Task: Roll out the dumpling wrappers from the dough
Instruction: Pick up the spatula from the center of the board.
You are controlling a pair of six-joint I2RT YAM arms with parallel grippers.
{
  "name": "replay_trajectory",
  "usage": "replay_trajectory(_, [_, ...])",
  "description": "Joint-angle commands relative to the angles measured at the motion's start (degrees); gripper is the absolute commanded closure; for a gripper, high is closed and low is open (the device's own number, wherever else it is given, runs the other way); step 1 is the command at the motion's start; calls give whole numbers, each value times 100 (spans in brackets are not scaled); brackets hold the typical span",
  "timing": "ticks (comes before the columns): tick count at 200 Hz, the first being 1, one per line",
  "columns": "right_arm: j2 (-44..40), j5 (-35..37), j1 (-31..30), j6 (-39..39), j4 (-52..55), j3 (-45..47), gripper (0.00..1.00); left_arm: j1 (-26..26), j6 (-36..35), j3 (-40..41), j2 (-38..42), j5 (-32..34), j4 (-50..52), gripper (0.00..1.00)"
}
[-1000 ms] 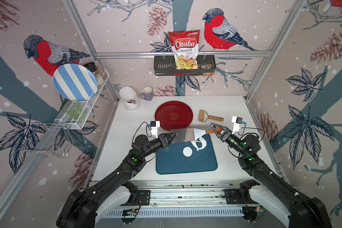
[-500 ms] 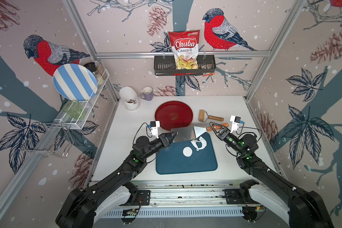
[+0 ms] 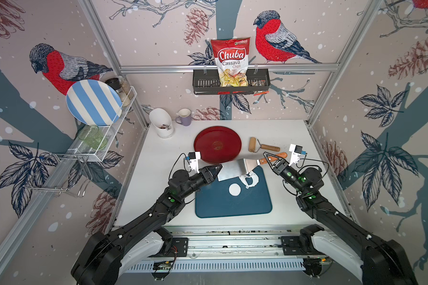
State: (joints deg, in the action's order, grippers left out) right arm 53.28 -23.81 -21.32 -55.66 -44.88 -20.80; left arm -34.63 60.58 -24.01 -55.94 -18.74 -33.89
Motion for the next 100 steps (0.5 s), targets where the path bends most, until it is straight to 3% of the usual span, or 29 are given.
replay_trajectory(1, [-125,236,-12,233,189,-123,100,5,-377,-161,128,329,584,5])
replay_trajectory(47, [-657,1101,7,1035,1916,-360,100,161,-703,-277,461,961,2053,5])
replay_trajectory(100, [-1092,1457,108,1401,2855,-419,100,291,-967,-412,335,1195,3029,5])
